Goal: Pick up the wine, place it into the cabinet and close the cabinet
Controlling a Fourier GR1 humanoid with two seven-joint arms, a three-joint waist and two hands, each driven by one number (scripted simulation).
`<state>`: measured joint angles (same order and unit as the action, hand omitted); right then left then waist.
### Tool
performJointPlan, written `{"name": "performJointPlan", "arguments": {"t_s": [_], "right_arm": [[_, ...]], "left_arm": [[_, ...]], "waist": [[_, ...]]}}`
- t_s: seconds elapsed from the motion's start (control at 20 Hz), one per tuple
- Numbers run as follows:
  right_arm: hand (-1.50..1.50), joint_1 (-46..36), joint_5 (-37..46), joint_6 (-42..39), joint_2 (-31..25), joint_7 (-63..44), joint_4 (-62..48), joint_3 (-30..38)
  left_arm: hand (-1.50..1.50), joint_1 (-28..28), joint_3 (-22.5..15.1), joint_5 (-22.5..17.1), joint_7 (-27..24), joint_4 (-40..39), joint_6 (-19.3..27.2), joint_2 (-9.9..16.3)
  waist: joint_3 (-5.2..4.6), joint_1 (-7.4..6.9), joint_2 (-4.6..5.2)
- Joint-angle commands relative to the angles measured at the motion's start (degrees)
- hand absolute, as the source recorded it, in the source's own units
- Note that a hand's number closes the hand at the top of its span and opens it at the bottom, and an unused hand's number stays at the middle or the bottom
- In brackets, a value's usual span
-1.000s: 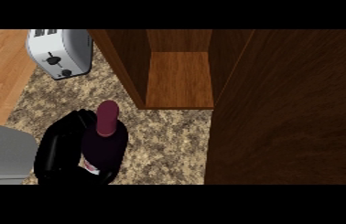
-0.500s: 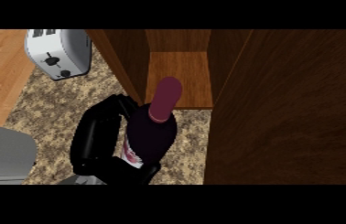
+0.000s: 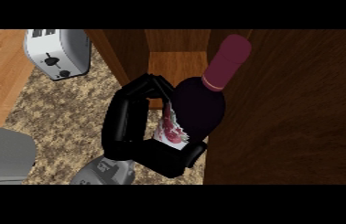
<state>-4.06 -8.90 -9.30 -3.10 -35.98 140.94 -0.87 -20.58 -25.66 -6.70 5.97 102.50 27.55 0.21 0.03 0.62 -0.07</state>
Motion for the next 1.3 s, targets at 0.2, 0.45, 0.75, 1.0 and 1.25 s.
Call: {"name": "performJointPlan", "arguments": {"t_s": [0.2,0.45,0.75,1.0,1.25], "right_arm": [[-1.50,2.7,-6.6,-1.2,-1.0,-1.5,5.5,2.6],[-1.50,2.2,-5.4,-1.4,-0.3,0.3,5.0,1.8],[-1.50,4.4,-4.2,-1.7,0.6,0.1,6.7,-0.6],[-1.50,1.2,-4.3,-1.3,-0.1,-0.2,5.0,1.1],[-1.50,0.4,-7.1,-0.5,-1.4,-4.5,7.3,2.6]], "left_arm": [[1.50,-6.3,-4.0,-1.3,-2.6,-8.3,8.9,-0.2],[1.50,-14.9,-4.5,-0.3,0.0,-12.2,14.8,-0.2],[1.50,-11.5,-1.0,-4.8,-8.5,-18.1,10.3,-0.2],[1.50,-11.7,-5.5,-10.9,-12.7,-19.2,16.0,-0.2],[1.50,-13.0,-2.0,-13.0,-16.2,-22.6,14.7,-0.2]], "waist": [[-0.01,0.10,0.04],[0.01,0.38,0.05],[-0.02,0.35,0.11],[-0.03,0.63,0.16],[-0.05,0.53,0.09]]}}
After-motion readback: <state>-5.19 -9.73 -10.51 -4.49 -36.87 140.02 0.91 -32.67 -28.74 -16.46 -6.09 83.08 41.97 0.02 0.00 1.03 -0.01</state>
